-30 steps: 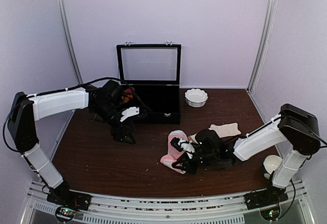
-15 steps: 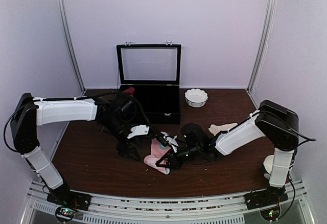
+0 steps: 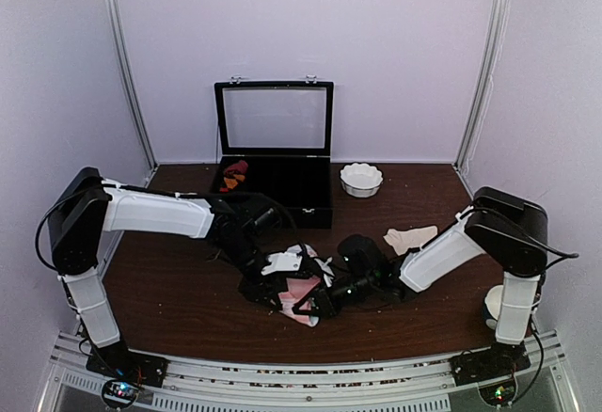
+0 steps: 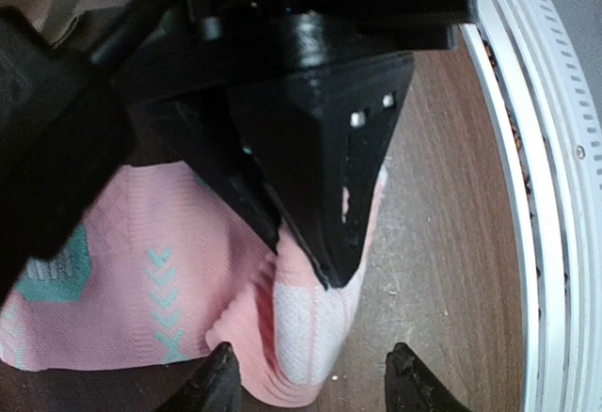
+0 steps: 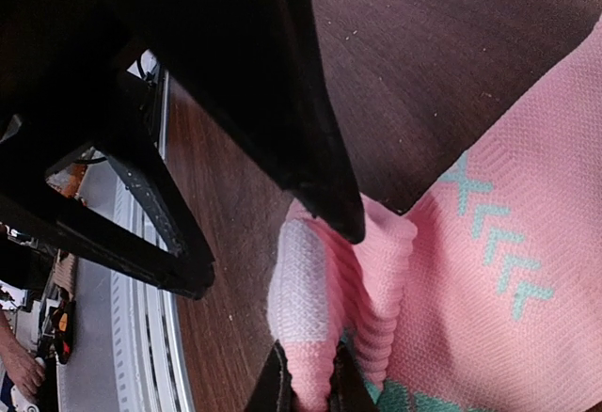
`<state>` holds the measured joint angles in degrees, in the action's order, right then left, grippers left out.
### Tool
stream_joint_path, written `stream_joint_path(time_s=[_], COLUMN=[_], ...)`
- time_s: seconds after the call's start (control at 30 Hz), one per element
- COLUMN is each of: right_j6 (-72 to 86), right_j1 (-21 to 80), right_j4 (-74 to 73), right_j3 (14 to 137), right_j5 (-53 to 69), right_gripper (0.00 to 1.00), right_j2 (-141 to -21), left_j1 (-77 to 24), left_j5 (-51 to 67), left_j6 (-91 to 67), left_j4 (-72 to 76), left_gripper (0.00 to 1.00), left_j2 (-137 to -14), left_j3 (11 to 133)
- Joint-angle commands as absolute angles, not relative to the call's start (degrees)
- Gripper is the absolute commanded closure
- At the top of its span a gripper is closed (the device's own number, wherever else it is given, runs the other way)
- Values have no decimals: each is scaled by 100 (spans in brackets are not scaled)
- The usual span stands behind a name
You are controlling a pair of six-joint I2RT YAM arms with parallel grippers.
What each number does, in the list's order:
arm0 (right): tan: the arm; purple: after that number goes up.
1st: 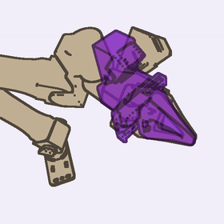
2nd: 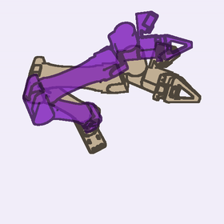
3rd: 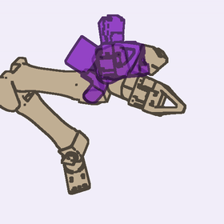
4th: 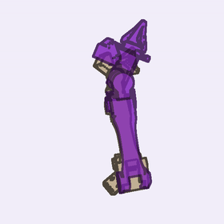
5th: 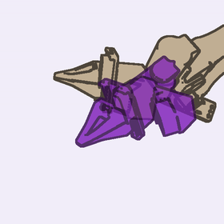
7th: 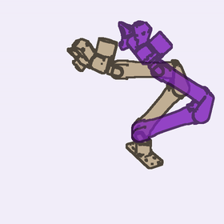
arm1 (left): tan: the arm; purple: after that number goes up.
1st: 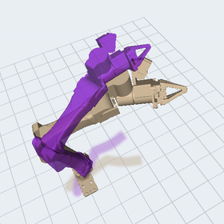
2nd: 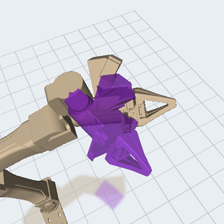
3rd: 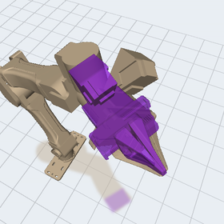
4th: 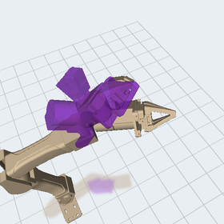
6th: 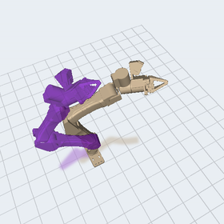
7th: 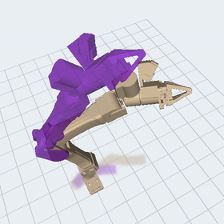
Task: Roll the socks
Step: Roll the sock at the center of the board.
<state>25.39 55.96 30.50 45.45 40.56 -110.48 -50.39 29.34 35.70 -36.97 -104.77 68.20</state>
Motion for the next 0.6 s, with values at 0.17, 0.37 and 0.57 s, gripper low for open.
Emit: stream_joint_path(time_s=[0.17,0.37,0.57], right_j6=[3099,3104,2993], right_j1=[5474,5449,5451], right_j4=[3459,3631,3729], right_j3=[4462,4364,4130], right_j5=[4242,4232,4102], right_gripper=[100,96,89], right_j2=[-11363,-11276,-11058], left_j1=[-5071,-5071,-5071], left_j5=[3223,3151,3067], left_j6=[3692,3657,3647], left_j4=[-3635,-3972,-4282], left_gripper=[51,75,98], left_j2=[-10976,-11473,-11825], left_j3=[7215,7532,7711])
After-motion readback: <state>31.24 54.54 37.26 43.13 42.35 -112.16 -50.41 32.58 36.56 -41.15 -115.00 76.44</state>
